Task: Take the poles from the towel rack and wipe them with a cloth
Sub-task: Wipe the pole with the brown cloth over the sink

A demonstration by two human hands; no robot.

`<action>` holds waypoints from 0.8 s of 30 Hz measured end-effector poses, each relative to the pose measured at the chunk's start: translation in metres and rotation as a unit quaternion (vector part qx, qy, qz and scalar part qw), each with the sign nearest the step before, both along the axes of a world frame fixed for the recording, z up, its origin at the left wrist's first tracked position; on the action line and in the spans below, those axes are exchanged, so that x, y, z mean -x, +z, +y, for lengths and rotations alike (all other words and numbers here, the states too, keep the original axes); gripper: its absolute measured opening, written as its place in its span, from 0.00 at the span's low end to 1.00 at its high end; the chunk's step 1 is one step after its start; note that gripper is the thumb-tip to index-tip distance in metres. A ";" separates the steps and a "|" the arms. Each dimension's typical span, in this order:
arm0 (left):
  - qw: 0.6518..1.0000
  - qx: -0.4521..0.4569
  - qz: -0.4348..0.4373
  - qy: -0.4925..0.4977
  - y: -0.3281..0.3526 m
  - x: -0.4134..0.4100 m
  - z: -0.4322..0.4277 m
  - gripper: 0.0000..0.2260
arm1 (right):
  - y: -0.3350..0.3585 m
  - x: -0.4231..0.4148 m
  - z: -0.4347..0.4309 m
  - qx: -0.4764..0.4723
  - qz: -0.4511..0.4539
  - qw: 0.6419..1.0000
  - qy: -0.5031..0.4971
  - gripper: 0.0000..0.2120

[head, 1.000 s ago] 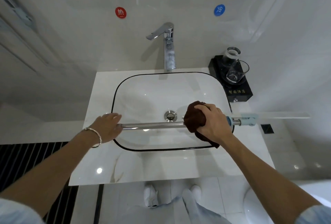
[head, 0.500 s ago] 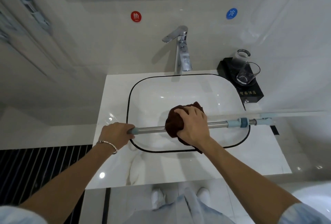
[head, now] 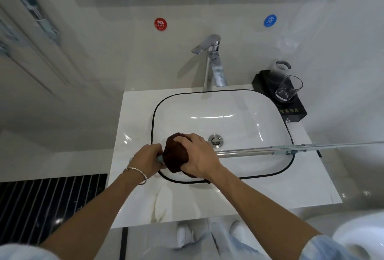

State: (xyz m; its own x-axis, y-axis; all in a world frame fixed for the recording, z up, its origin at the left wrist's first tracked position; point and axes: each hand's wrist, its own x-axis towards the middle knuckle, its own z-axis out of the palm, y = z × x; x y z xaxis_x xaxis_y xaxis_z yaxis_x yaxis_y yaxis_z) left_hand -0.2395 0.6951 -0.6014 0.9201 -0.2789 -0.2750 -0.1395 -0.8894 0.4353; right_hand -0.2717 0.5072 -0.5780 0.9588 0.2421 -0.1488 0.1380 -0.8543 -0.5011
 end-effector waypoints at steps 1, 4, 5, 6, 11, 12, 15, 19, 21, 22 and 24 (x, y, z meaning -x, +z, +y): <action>1.000 0.003 0.005 -0.004 0.000 -0.002 0.001 0.19 | -0.001 0.002 -0.002 0.007 -0.010 1.000 0.006 0.36; 0.999 0.010 0.040 -0.007 0.001 -0.007 0.002 0.13 | -0.008 0.010 -0.011 0.030 -0.072 0.997 0.021 0.37; 0.999 0.001 0.053 -0.003 0.003 -0.008 0.001 0.12 | -0.012 0.013 -0.015 0.036 -0.096 0.994 0.029 0.38; 0.998 -0.017 0.058 -0.002 0.005 -0.008 -0.002 0.12 | -0.014 0.014 -0.018 0.037 -0.106 0.993 0.035 0.39; 0.988 -0.069 0.100 -0.091 0.023 -0.012 -0.014 0.40 | -0.019 0.007 -0.021 -0.019 -0.104 0.994 0.026 0.42; 0.984 -0.031 0.142 -0.103 0.033 -0.012 -0.018 0.47 | -0.021 0.008 -0.020 -0.025 -0.115 0.993 0.021 0.41; 0.969 0.000 0.212 -0.129 0.051 -0.013 -0.038 0.57 | -0.028 0.011 -0.021 -0.021 -0.133 0.991 0.011 0.42; 0.974 -0.058 0.189 -0.106 0.039 -0.010 -0.061 0.58 | -0.017 0.010 -0.027 -0.030 -0.034 0.998 0.046 0.48; 0.984 -0.067 0.128 -0.102 0.025 -0.007 -0.060 0.49 | -0.002 0.006 -0.036 -0.043 0.022 0.995 0.083 0.47; 0.987 -0.066 0.099 -0.104 0.020 -0.005 -0.059 0.44 | 0.007 0.004 -0.043 -0.043 0.037 0.994 0.097 0.43; 0.991 -0.053 0.069 -0.098 0.018 -0.001 -0.058 0.38 | 0.026 -0.001 -0.063 -0.025 0.000 0.994 0.105 0.30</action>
